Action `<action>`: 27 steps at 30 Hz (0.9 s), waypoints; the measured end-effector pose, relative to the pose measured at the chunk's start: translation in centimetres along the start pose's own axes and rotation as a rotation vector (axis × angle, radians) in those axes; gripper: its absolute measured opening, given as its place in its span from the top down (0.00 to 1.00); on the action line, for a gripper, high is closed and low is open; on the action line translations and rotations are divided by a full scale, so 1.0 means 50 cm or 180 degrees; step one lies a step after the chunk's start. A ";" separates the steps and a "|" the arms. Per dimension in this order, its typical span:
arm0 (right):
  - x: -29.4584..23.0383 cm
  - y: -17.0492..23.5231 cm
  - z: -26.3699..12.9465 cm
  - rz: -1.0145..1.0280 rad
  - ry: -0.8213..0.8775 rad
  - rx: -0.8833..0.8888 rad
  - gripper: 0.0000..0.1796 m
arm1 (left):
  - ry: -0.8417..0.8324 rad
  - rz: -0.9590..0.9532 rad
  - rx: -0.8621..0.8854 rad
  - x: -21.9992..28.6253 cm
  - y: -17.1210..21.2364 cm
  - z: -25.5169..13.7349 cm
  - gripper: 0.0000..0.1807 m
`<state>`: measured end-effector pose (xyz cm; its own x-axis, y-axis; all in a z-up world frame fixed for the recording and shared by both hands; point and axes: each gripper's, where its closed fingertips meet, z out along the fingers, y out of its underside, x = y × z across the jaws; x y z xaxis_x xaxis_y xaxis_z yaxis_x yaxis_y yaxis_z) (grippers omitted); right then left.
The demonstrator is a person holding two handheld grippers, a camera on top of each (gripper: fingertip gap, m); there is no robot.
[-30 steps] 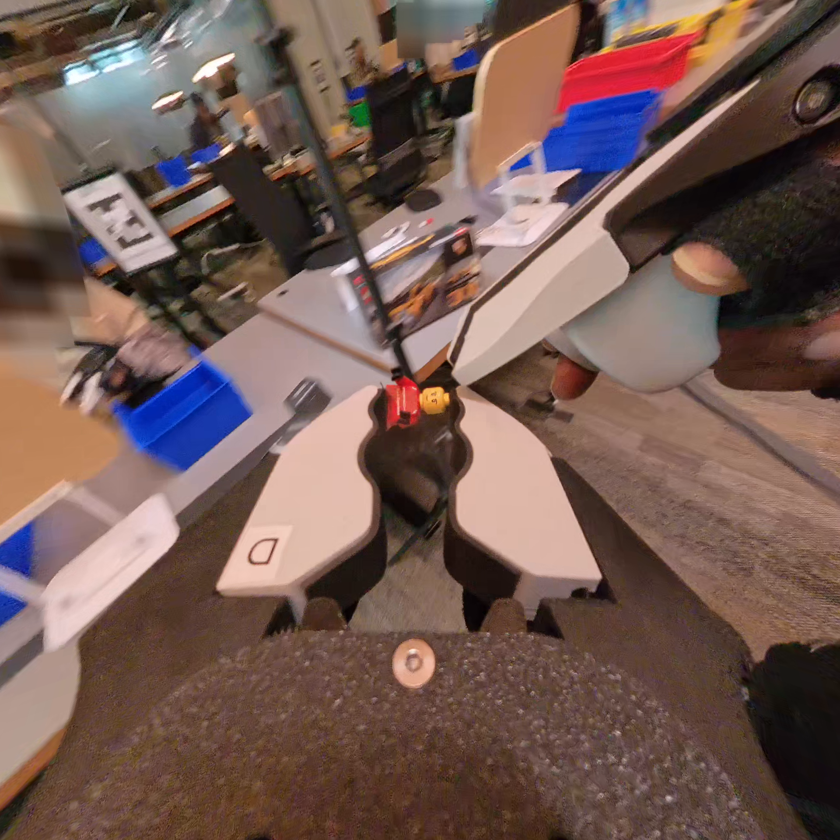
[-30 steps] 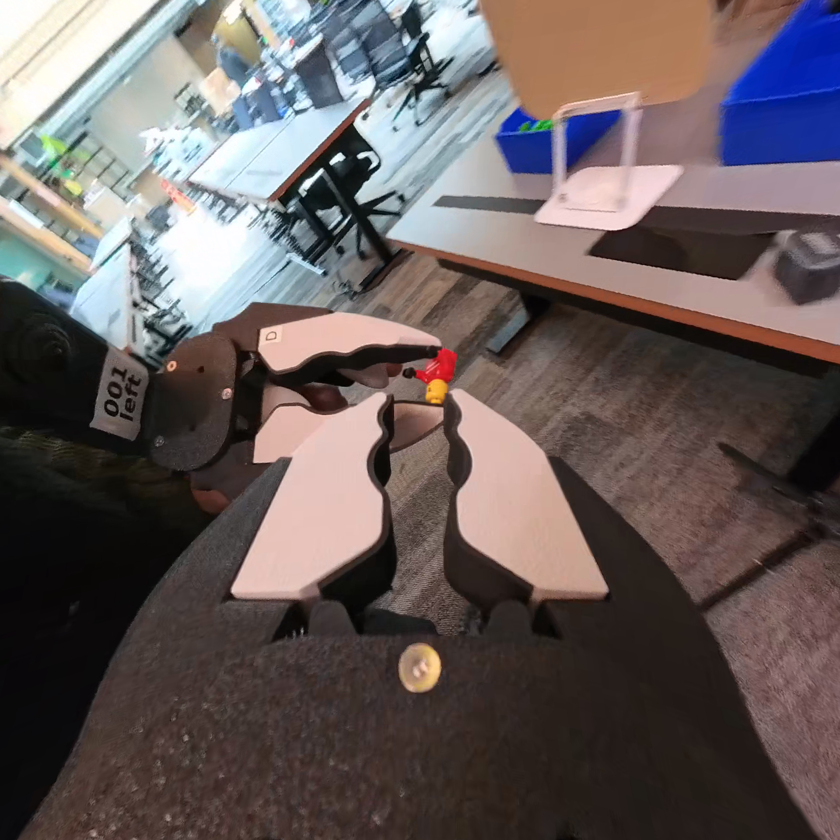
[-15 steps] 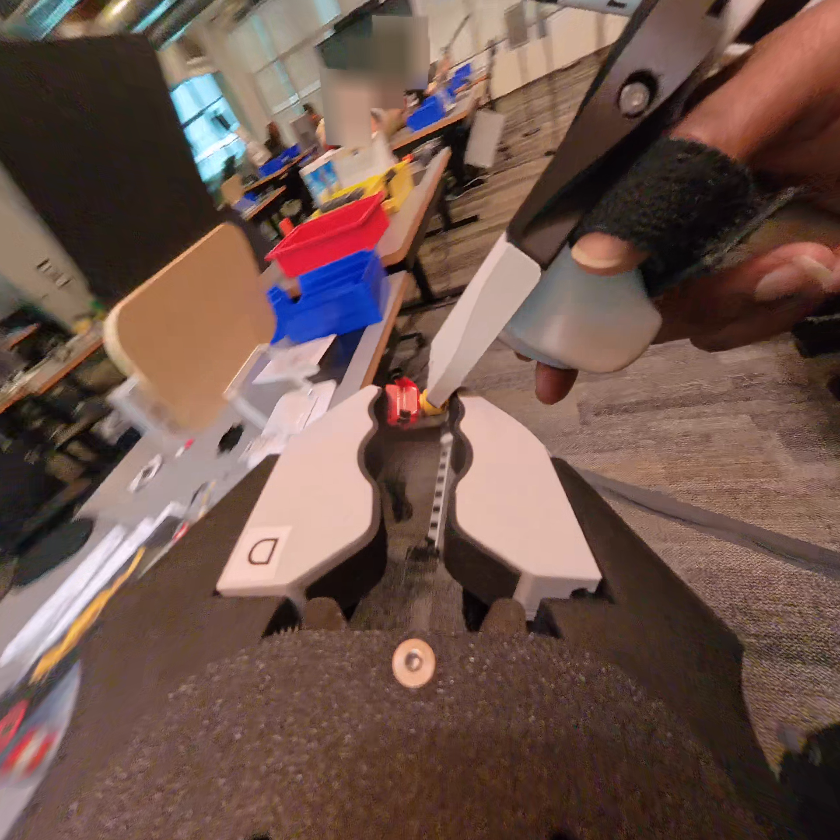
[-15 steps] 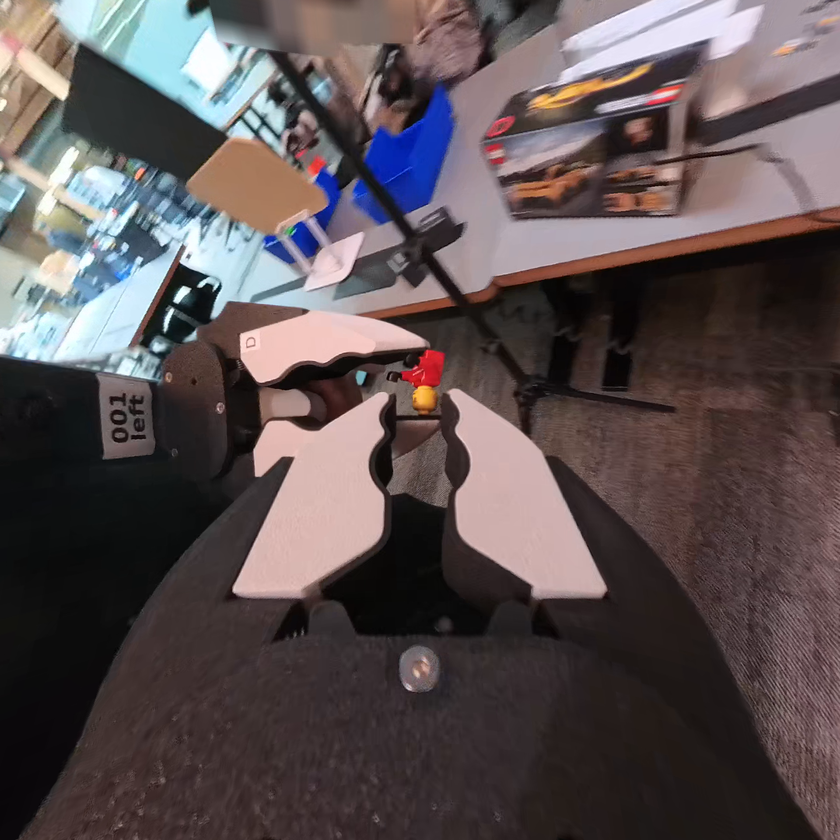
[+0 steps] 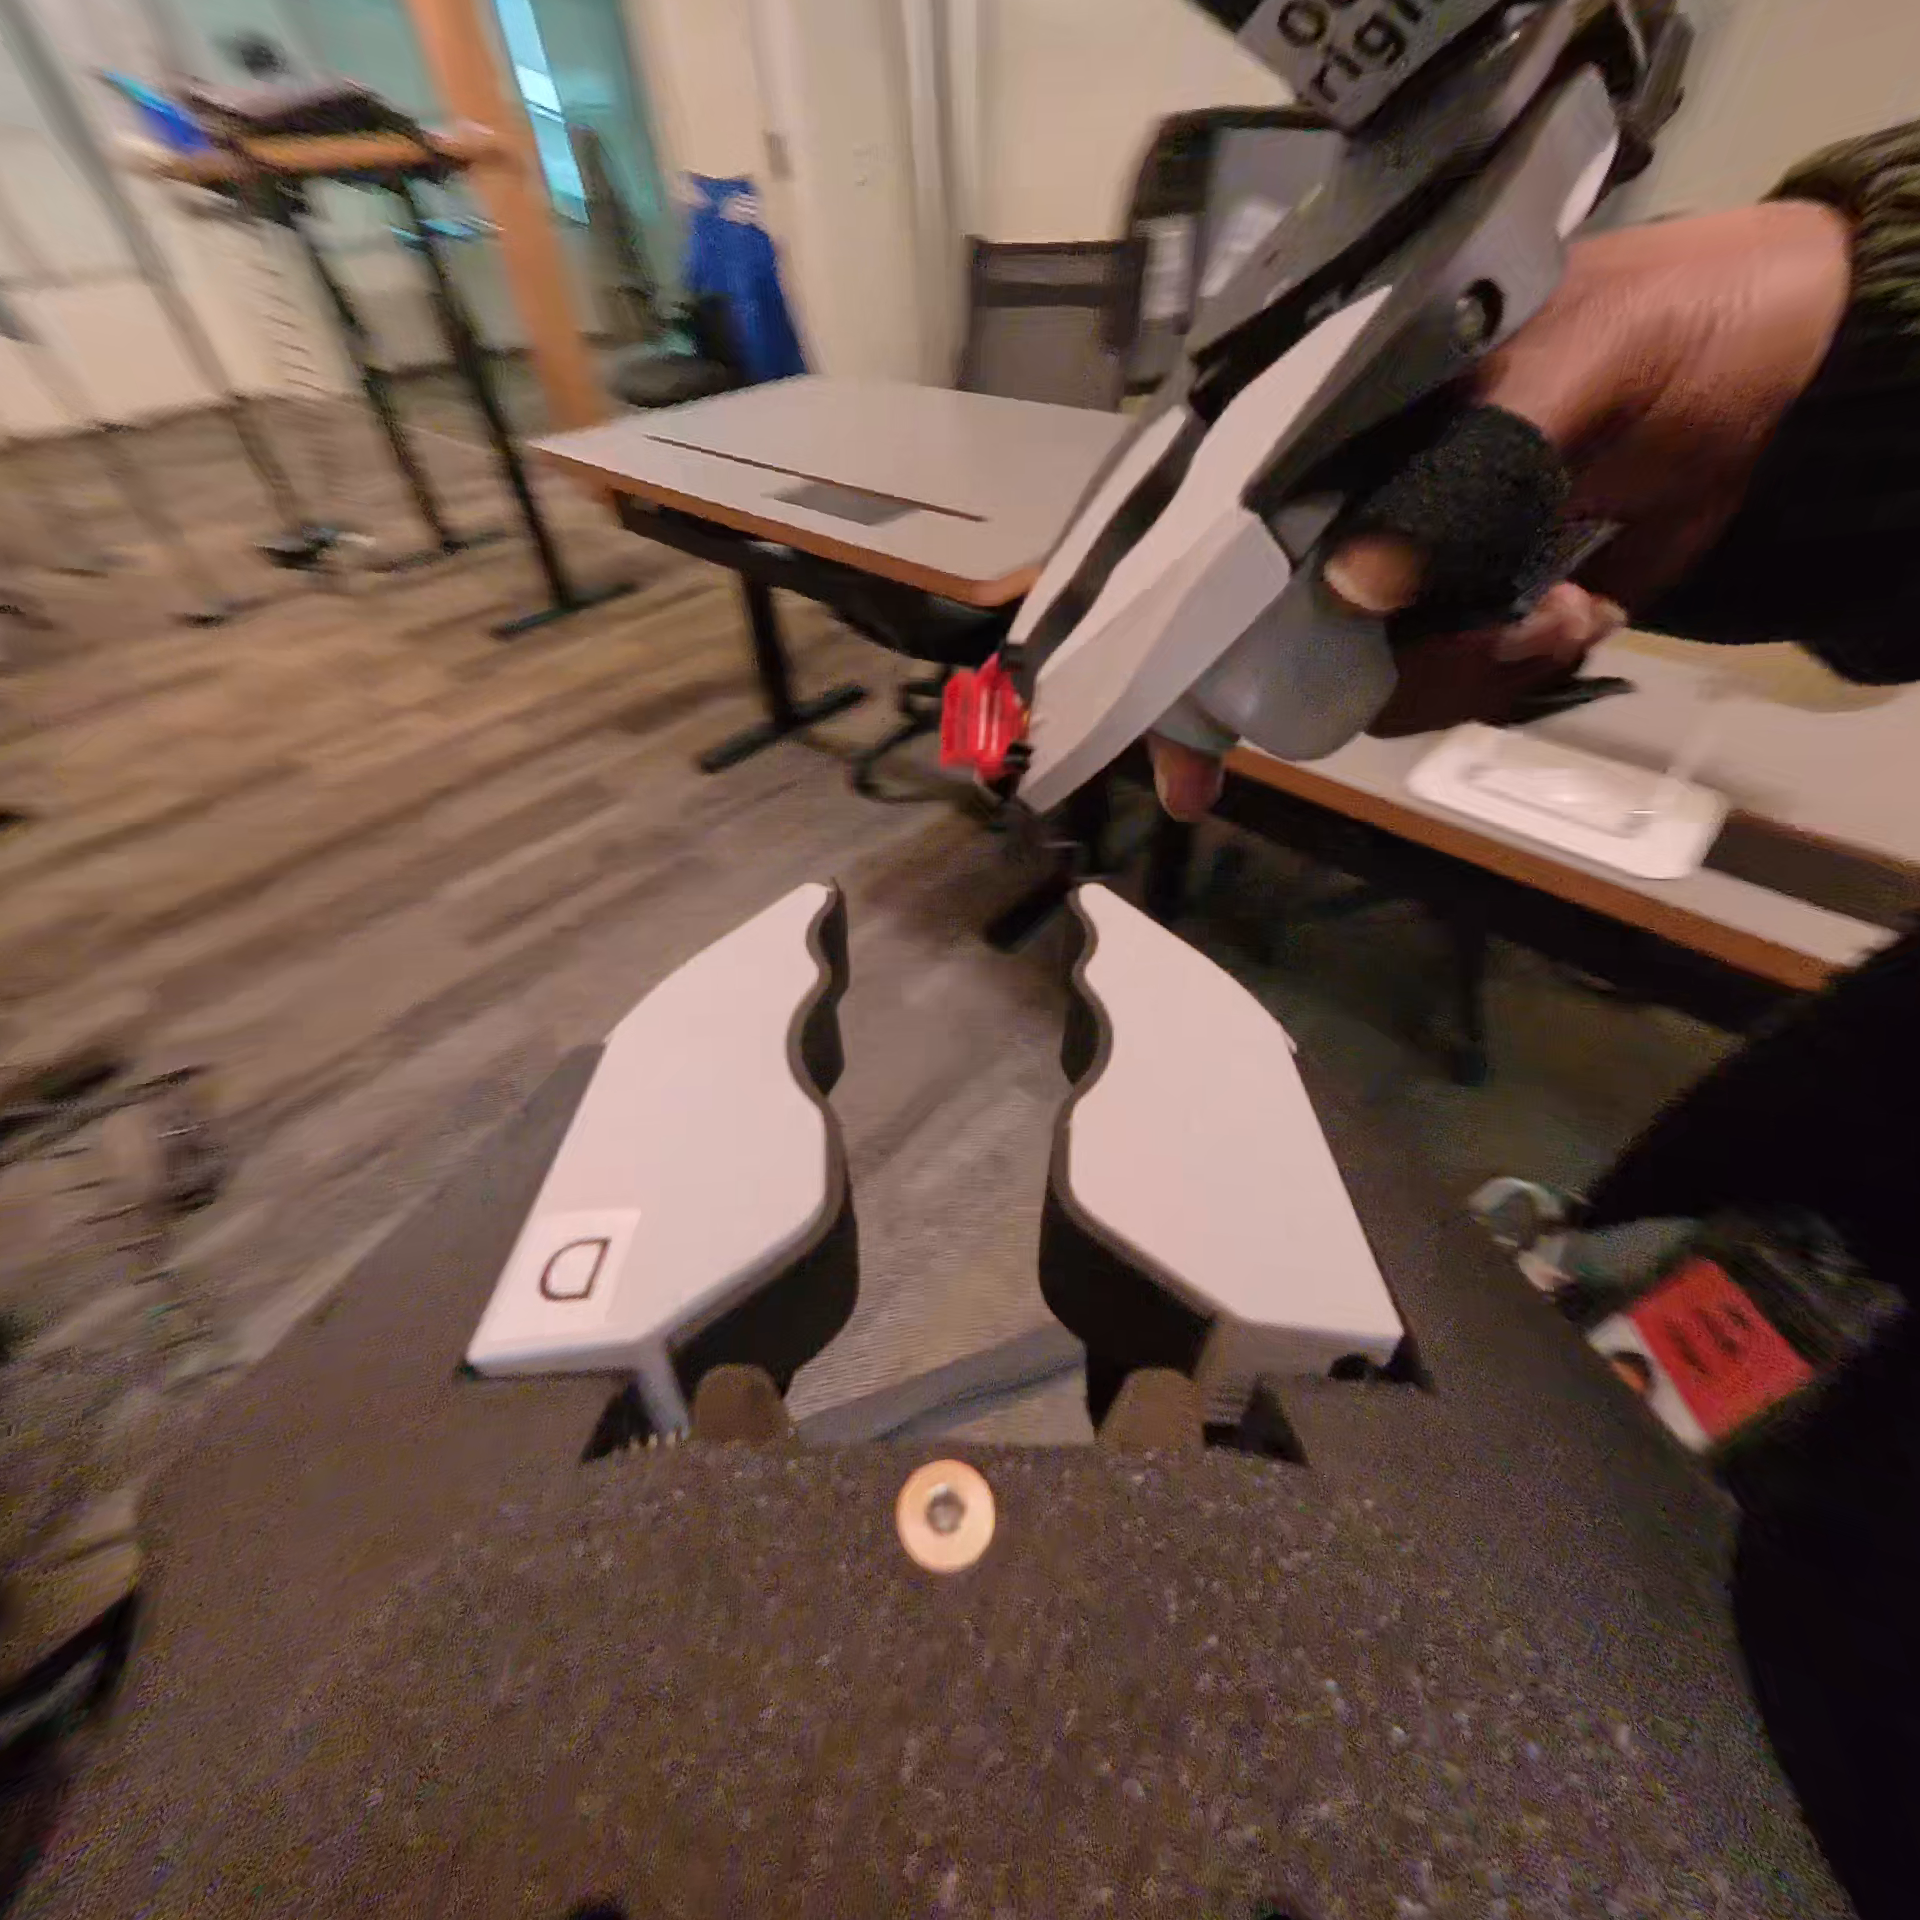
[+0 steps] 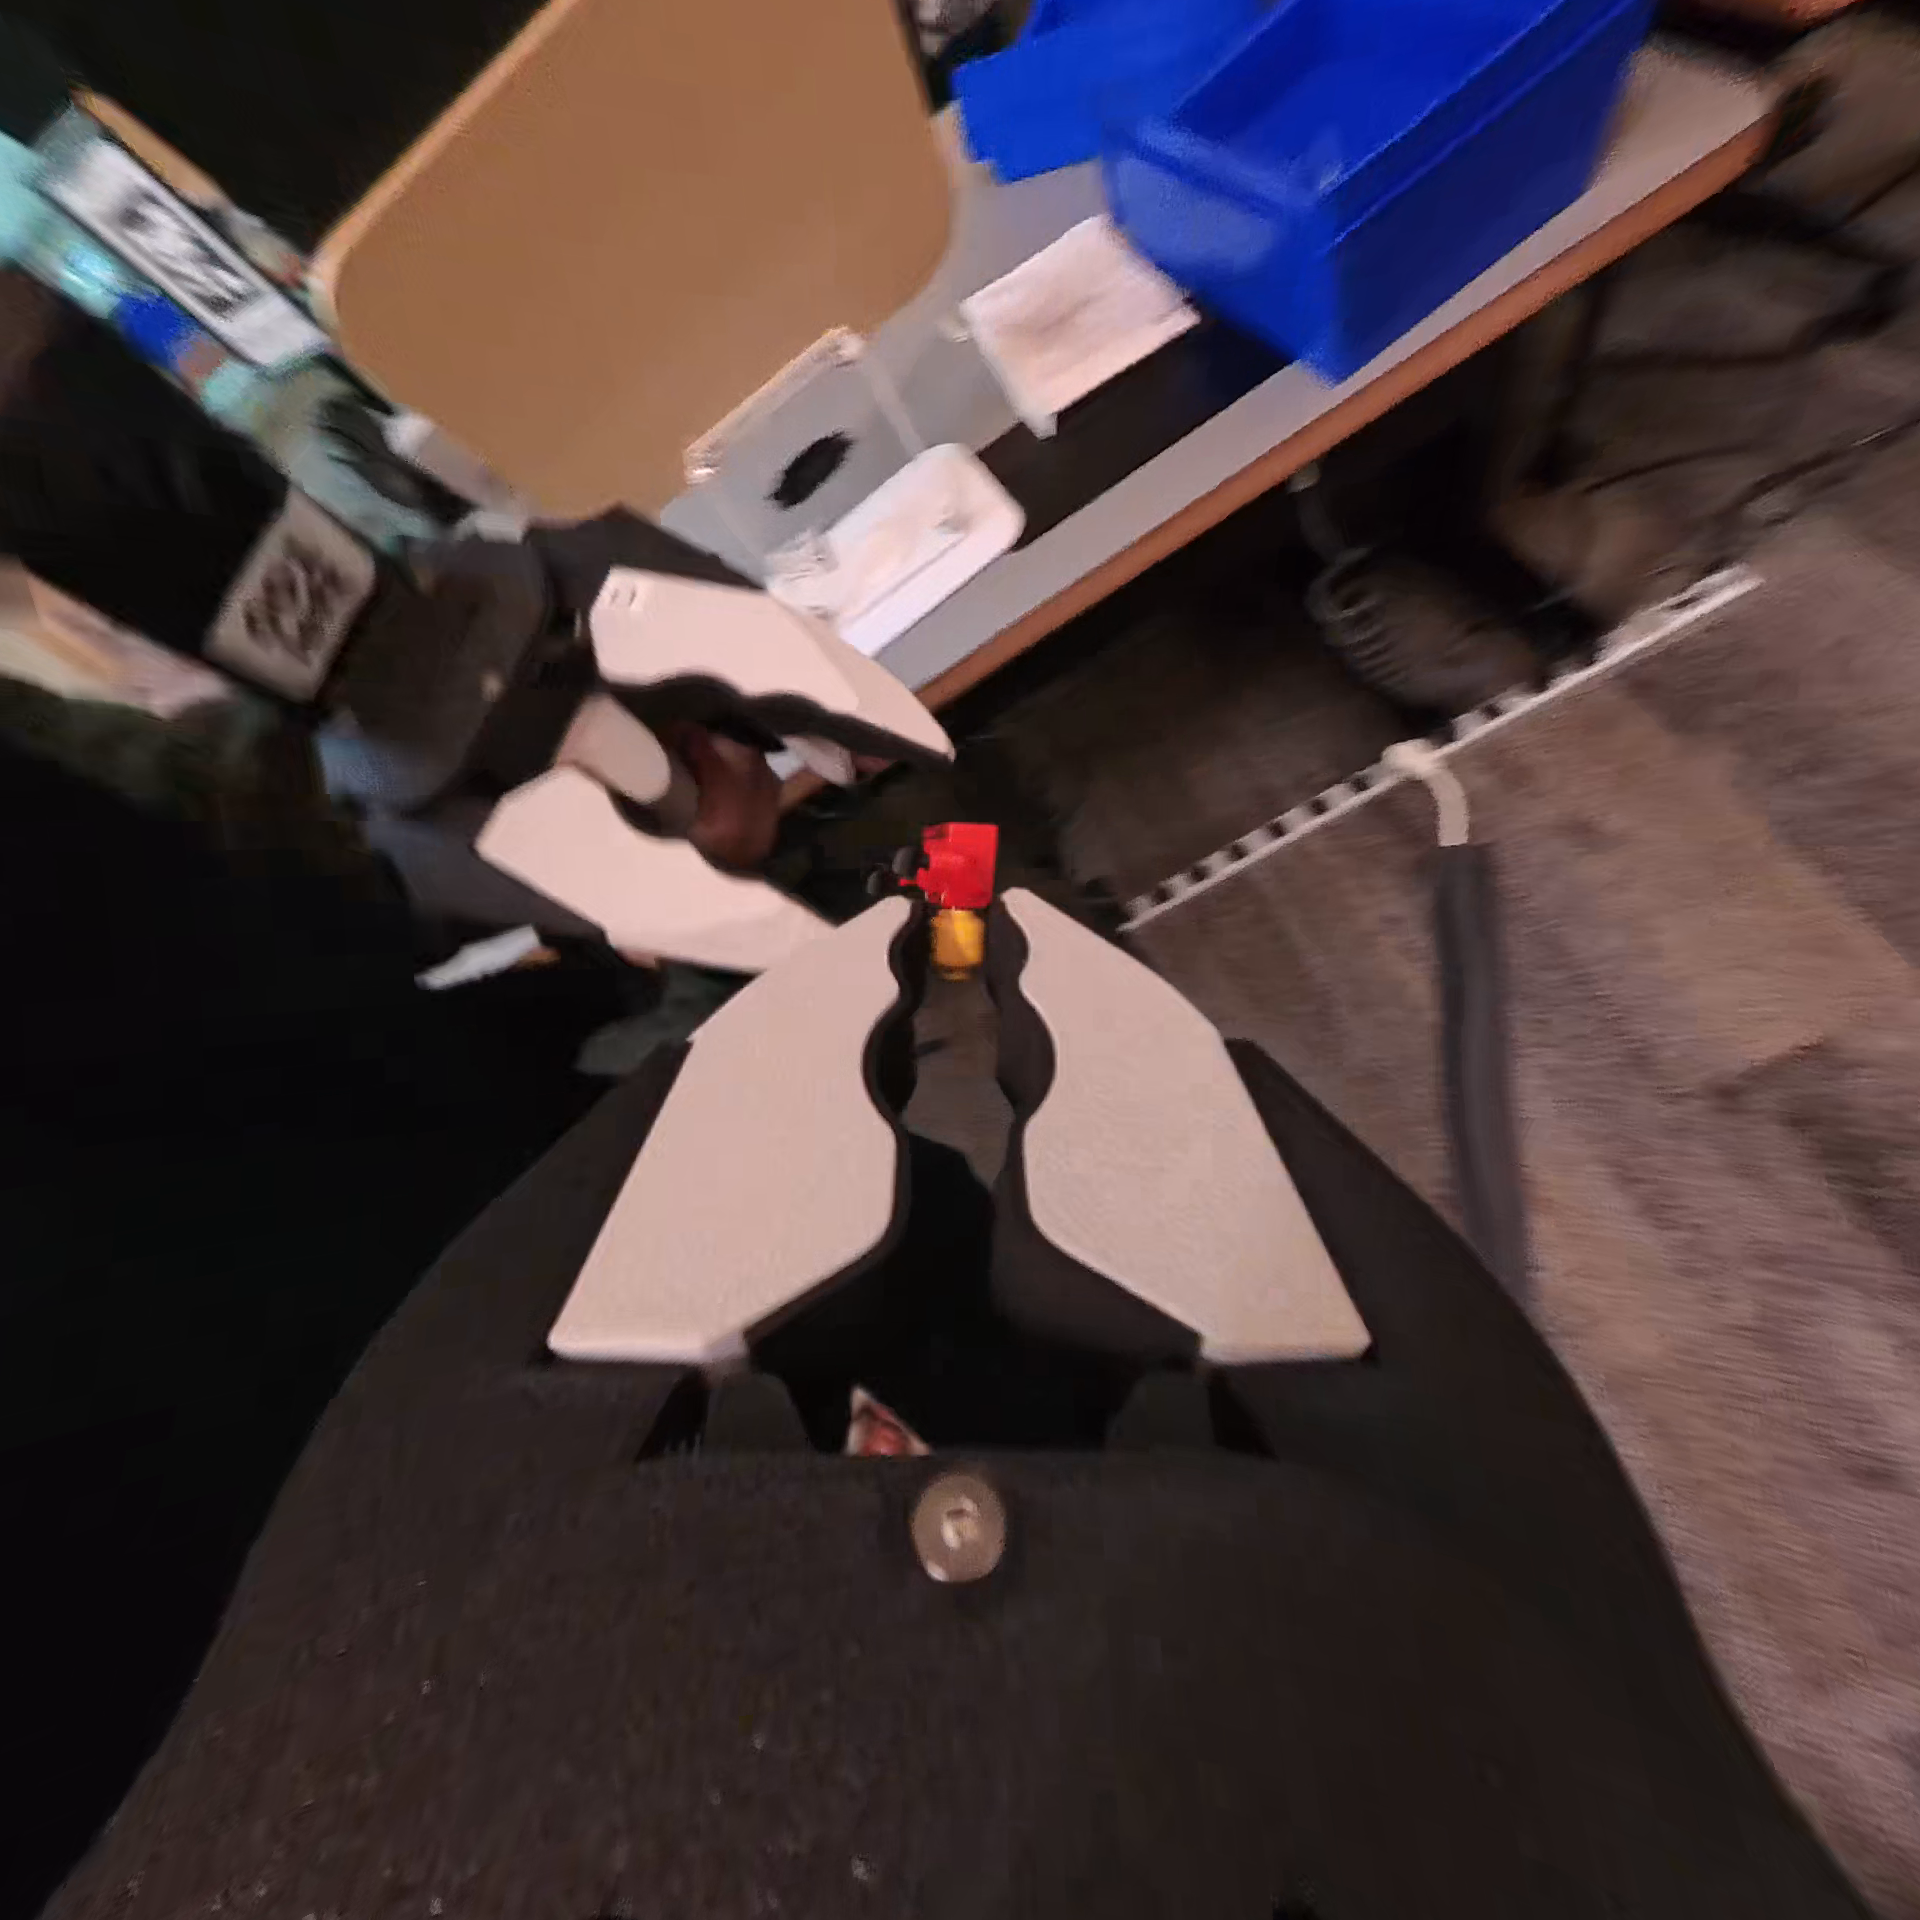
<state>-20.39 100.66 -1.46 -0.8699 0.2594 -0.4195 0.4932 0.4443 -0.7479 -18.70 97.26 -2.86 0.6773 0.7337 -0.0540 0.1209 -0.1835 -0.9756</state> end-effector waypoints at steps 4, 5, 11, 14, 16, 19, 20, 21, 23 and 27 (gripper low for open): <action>0.144 -0.063 -0.034 -0.0273 0.0488 0.0043 0.94 | 0.0860 -0.0299 0.0002 -0.104 -0.052 0.140 0.81; 0.186 -0.080 -0.039 -0.0289 0.0577 0.0068 0.94 | 0.1007 -0.0342 -0.0035 -0.132 -0.061 0.182 0.81; 0.501 -0.179 -0.026 -0.0603 0.0877 0.0154 0.94 | 0.1576 -0.0416 -0.0213 -0.318 -0.058 0.473 0.87; 0.673 -0.260 -0.012 -0.0888 0.0767 0.0183 0.94 | 0.1728 -0.0392 -0.0336 -0.432 -0.058 0.628 0.89; 0.783 -0.330 -0.012 -0.1067 0.0655 0.0179 0.94 | 0.1816 -0.0436 -0.0461 -0.524 -0.074 0.724 0.90; 0.935 -0.449 -0.019 -0.1364 0.0539 0.0003 0.94 | 0.1889 -0.0371 -0.0545 -0.651 -0.125 0.853 0.95; 0.982 -0.488 -0.022 -0.1480 0.0528 -0.0064 0.94 | 0.1879 -0.0322 -0.0545 -0.694 -0.142 0.892 0.95; 1.028 -0.524 -0.023 -0.1581 0.0515 -0.0121 0.94 | 0.1890 -0.0320 -0.0534 -0.738 -0.159 0.931 0.95; 1.127 -0.588 -0.022 -0.1699 0.0495 -0.0202 0.94 | 0.1918 -0.0381 -0.0492 -0.816 -0.180 1.015 0.95; 1.394 -0.730 0.000 -0.1752 0.0705 -0.0202 0.94 | 0.1737 -0.0494 -0.0289 -1.028 -0.197 1.226 0.95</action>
<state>-99.02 102.52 -3.37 -0.9788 0.1460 0.1435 -0.0243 0.6128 -0.7898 -99.19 101.44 -3.55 0.9202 0.3171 0.2294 0.2942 -0.1737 -0.9398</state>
